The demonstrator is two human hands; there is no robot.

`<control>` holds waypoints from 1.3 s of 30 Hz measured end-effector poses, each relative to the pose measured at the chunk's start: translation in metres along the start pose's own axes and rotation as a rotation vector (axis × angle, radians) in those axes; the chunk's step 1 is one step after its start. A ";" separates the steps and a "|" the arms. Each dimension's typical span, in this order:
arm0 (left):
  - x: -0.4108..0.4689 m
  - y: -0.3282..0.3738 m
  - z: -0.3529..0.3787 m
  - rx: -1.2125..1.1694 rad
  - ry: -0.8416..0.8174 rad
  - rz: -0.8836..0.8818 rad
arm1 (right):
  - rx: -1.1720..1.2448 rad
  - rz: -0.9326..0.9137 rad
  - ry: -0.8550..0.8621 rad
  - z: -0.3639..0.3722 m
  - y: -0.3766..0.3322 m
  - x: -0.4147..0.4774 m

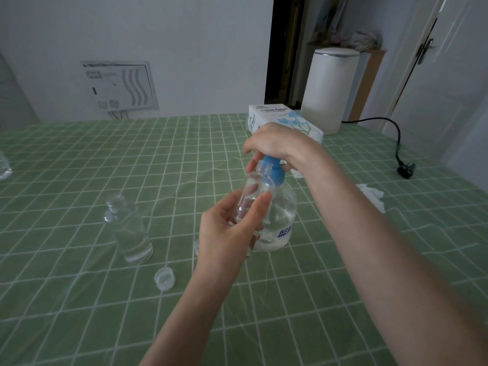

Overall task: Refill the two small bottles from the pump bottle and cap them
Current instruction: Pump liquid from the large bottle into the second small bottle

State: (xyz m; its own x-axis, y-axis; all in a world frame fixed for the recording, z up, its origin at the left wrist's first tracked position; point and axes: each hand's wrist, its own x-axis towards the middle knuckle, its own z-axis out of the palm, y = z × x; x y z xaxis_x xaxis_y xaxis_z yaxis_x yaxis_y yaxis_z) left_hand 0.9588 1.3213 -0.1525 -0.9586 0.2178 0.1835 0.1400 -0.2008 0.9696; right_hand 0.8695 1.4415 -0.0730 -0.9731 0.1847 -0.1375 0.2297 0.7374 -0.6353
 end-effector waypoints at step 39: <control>0.000 -0.004 -0.002 0.031 -0.012 -0.003 | 0.002 0.012 -0.033 0.010 0.006 0.005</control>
State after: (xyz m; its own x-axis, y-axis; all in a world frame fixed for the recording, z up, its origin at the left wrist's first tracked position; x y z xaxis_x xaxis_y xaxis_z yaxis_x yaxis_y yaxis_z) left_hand 0.9582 1.3204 -0.1569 -0.9559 0.2303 0.1824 0.1448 -0.1708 0.9746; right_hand 0.8653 1.4404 -0.0845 -0.9703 0.1722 -0.1698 0.2414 0.7342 -0.6346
